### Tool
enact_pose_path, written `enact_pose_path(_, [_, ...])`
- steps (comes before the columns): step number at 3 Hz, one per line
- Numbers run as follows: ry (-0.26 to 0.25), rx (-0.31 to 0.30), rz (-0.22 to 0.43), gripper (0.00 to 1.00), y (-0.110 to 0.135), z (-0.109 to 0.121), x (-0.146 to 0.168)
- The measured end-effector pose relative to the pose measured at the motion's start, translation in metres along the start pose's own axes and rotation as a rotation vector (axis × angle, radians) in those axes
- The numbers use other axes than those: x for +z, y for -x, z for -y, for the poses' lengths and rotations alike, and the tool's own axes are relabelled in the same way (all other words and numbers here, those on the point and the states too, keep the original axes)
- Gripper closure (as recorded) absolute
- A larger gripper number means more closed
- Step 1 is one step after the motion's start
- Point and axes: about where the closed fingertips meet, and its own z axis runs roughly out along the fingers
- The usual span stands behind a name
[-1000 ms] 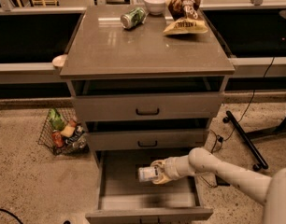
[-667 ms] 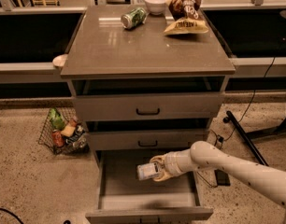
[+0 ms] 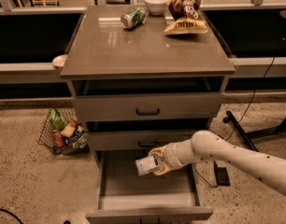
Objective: Pick blue plastic bottle from bottom drawer and place on counter
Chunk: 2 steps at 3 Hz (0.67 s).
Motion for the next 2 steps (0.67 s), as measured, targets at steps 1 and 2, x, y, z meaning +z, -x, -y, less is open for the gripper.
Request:
enact_pose_path(1, [-0.004, -0.018, -0.004, 1.00, 0.004, 0.003, -0.005])
enact_pose_path(2, [-0.060, -0.117, -0.026, 1.00, 0.028, 0.023, -0.042])
